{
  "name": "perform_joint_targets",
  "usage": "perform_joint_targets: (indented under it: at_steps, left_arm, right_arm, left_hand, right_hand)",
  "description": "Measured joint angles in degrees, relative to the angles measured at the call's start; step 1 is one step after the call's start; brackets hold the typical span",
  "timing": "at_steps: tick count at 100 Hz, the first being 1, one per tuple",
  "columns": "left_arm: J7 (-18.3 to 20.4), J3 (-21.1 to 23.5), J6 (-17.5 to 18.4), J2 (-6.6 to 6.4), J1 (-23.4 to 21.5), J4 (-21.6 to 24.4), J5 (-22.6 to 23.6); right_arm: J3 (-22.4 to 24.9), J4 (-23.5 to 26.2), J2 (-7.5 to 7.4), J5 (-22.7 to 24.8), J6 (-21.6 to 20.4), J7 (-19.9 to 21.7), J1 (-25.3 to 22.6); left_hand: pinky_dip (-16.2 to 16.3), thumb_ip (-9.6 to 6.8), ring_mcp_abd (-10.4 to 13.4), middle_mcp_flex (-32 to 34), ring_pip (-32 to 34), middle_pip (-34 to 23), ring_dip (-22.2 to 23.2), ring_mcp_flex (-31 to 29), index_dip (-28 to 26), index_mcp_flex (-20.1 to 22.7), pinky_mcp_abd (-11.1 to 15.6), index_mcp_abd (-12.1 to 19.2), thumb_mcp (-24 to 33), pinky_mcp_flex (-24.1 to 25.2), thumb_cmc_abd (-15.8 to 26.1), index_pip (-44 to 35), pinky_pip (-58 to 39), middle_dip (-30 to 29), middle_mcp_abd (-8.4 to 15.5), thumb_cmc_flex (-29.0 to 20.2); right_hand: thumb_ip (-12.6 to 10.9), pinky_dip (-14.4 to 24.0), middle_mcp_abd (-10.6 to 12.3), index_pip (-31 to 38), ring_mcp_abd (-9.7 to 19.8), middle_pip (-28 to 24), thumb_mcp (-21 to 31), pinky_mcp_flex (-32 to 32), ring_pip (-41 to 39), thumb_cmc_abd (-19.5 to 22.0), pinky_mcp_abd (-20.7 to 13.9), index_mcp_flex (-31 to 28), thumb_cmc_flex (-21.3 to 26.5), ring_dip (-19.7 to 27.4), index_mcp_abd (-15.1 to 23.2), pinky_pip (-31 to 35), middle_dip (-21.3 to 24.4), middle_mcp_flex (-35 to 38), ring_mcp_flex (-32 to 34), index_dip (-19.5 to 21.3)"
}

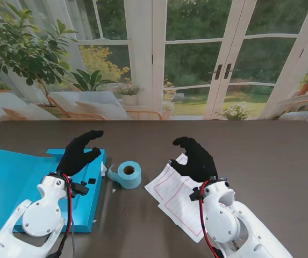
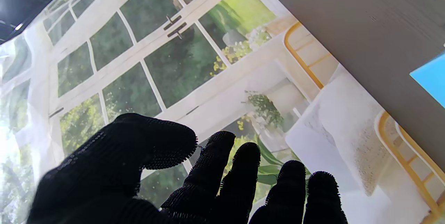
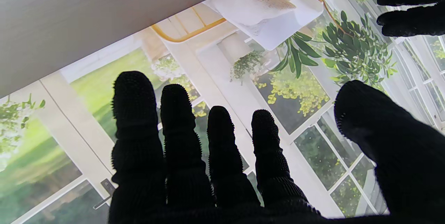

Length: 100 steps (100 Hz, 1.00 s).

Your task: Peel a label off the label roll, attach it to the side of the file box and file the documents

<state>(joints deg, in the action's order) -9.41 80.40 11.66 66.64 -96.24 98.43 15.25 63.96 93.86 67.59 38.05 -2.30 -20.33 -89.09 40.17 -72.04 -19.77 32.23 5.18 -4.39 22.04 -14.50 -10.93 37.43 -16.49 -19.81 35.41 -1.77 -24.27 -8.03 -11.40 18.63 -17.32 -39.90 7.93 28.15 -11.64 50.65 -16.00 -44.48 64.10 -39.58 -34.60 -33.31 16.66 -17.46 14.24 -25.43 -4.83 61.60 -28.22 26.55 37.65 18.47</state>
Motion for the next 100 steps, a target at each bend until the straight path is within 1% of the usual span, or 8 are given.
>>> perform_joint_targets:
  at_steps: [15, 21, 41, 60, 76, 84, 93, 100]
  left_arm:
    - [-0.93, -0.97, 3.62, 0.02, -0.08, -1.13, -0.57]
    - [-1.13, -1.29, 3.97, 0.08, -0.14, -1.32, -1.65]
    - [0.96, -1.32, 3.97, 0.06, -0.42, -1.34, -2.86]
    - [1.26, -1.44, 2.45, -0.06, -0.79, -1.08, -2.05]
    - [0.97, -1.69, 1.13, -0.08, -1.25, -0.52, -1.82]
    - [0.90, -1.69, 1.11, -0.07, -1.39, -0.34, -1.68]
    - [0.86, -1.69, 1.12, -0.06, -1.42, -0.31, -1.64]
    - [0.85, -1.69, 1.12, -0.06, -1.42, -0.31, -1.63]
  right_arm:
    - [5.09, 0.02, -0.86, 3.16, -4.12, 3.17, -2.18]
    - [7.53, -0.03, -1.38, 5.26, -6.04, 4.73, -3.27]
    - [12.46, -1.35, -3.43, 11.06, -8.99, 5.97, -5.75]
    - [15.37, -4.71, -4.35, 15.83, -11.22, 3.68, -6.89]
    - [16.35, -7.12, -5.15, 16.45, -12.40, 3.71, -6.93]
    - [16.56, -8.16, -5.46, 17.58, -12.81, 3.64, -6.88]
    - [16.57, -9.20, -5.92, 20.86, -13.11, 3.25, -6.86]
    - [16.44, -9.77, -6.37, 23.09, -13.24, 3.06, -6.91]
  left_hand:
    - [-1.50, 0.00, 0.18, -0.01, -0.50, 0.00, -0.62, 0.01, 0.23, -0.01, 0.41, 0.08, 0.00, 0.25, 0.00, 0.12, 0.24, -0.72, 0.15, 0.00]
    - [-1.93, 0.00, 0.18, -0.01, -0.51, 0.00, -0.73, 0.01, 0.26, -0.01, 0.41, 0.08, 0.00, 0.68, 0.00, 0.13, 0.81, -0.83, 0.16, 0.00]
    - [-2.86, 0.00, 0.20, -0.01, -0.54, 0.01, -0.82, 0.02, 0.28, -0.03, 0.47, 0.08, 0.01, 0.72, 0.00, 0.26, 0.92, -0.90, 0.16, 0.00]
    - [-3.07, 0.00, 0.21, -0.01, -0.54, 0.01, -0.91, 0.02, 0.29, -0.03, 0.55, 0.08, 0.01, 1.35, 0.00, 0.30, 0.93, -1.41, 0.16, 0.00]
    - [-3.60, 0.00, 0.21, -0.01, -0.54, 0.02, -0.97, 0.03, 0.29, -0.03, 0.61, 0.08, 0.01, 1.46, 0.00, 0.30, 0.95, -1.46, 0.16, 0.00]
    - [-3.61, 0.00, 0.21, -0.01, -0.54, 0.02, -1.38, 0.03, 0.29, -0.03, 0.62, 0.08, 0.01, 1.46, 0.00, 0.30, 0.95, -1.46, 0.16, 0.00]
    - [-3.64, 0.00, 0.22, -0.01, -0.54, 0.02, -1.40, 0.03, 0.29, -0.03, 0.63, 0.08, 0.01, 1.47, 0.00, 0.31, 0.95, -1.46, 0.16, 0.00]
    - [-3.66, 0.00, 0.22, 0.00, -0.55, 0.02, -1.40, 0.03, 0.29, -0.03, 0.63, 0.08, 0.01, 1.50, 0.00, 0.31, 0.95, -1.46, 0.16, 0.00]
  right_hand:
    - [0.00, 0.00, 0.03, -0.74, 0.75, 1.48, -0.23, 0.00, 3.15, 0.00, 0.00, -0.61, 0.00, 1.19, 1.47, -2.52, 0.00, -0.08, -1.84, -0.30]
    - [0.00, 0.00, 0.09, -0.80, 0.89, 2.26, -1.27, 0.00, 4.97, 0.00, 0.00, -0.50, -0.01, 1.73, 2.09, -3.75, 0.27, -0.14, -2.68, -0.41]
    - [0.00, 0.00, 1.38, -1.48, 1.87, 4.21, -1.34, 0.00, 6.85, -0.02, -0.65, -0.38, -0.01, 2.34, 3.54, -6.29, 0.88, -1.65, -3.91, -0.43]
    - [0.00, 0.00, 2.23, -2.62, 2.48, 3.95, -1.44, 0.00, 7.71, -1.67, -1.33, 1.53, -0.06, 2.79, 3.82, -7.17, 1.26, -2.38, -4.12, -0.96]
    - [0.00, 0.00, 2.86, -2.95, 3.17, 4.58, -1.46, 0.00, 8.86, -2.49, -1.45, 2.17, -0.07, 2.83, 4.40, -8.09, 1.30, -3.88, -5.42, -1.69]
    - [0.03, 0.00, 3.04, -3.16, 3.71, 3.88, -1.40, 0.00, 8.48, -5.33, -1.60, 3.28, -0.08, 2.88, 4.45, -8.53, 1.31, -5.12, -6.41, -1.85]
    - [0.20, 0.00, 3.64, -3.31, 4.29, 4.44, -1.46, 0.00, 9.11, -8.58, -2.20, 3.94, -0.84, 2.99, 4.99, -8.87, 1.31, -6.19, -7.04, -2.15]
    - [0.82, 0.00, 3.72, -4.10, 4.48, 4.55, -0.34, 0.00, 9.51, -9.54, -2.86, 4.44, -1.37, 3.00, 5.06, -9.38, 1.31, -6.65, -7.73, -2.42]
